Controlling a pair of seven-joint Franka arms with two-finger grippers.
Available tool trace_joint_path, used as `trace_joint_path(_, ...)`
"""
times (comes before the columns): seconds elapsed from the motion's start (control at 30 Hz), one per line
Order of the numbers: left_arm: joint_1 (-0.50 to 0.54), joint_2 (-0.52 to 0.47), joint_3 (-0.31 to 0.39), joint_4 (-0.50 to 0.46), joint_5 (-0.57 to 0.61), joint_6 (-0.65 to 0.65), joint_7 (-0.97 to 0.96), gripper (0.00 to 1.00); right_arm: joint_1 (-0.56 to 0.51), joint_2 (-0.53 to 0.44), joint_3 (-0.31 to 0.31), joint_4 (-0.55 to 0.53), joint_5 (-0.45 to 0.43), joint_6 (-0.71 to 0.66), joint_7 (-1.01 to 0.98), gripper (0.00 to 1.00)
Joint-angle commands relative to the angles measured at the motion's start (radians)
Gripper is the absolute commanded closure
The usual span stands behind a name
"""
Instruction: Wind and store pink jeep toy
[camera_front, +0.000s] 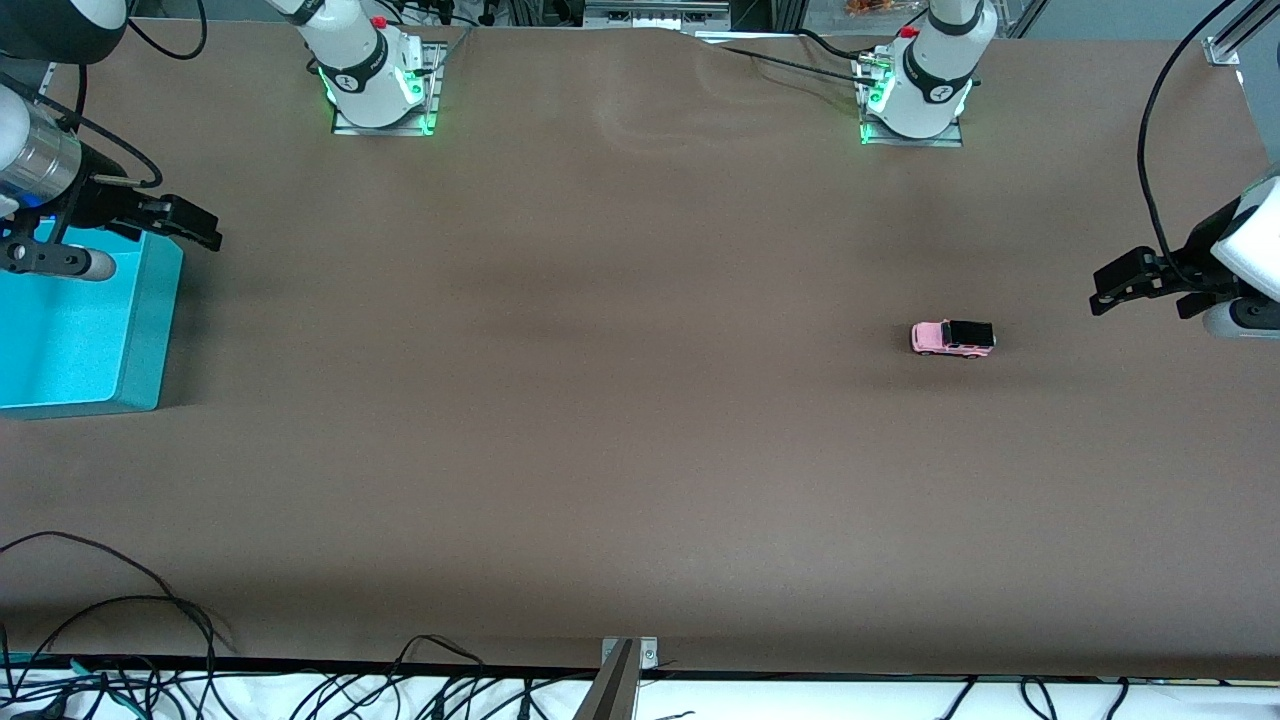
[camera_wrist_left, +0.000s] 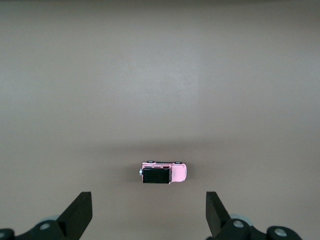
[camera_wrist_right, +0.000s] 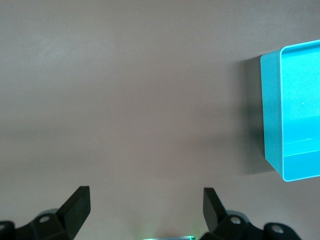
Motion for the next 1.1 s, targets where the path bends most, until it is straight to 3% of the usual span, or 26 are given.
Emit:
trace_joint_path(0.0, -0.001, -0.013, 0.002, -0.017, 0.002, 0.015, -0.002, 0.00, 0.003, 0.013, -0.001, 0.031, -0.005, -0.023, 0.010, 0.00)
trace_joint_path(0.57, 0.000, 0.011, -0.002, -0.090, 0.005, 0.094, -0.080, 0.00, 0.004, 0.013, -0.002, 0.031, -0.005, -0.021, 0.010, 0.00)
trace_joint_path(0.9, 0.025, 0.060, 0.005, -0.174, 0.007, 0.225, -0.125, 0.00, 0.003, 0.015, -0.002, 0.031, -0.005, -0.023, 0.012, 0.00)
trace_joint_path(1.07, 0.034, 0.102, 0.005, -0.191, 0.002, 0.227, -0.281, 0.00, 0.003, 0.015, -0.002, 0.032, -0.004, -0.023, 0.010, 0.00)
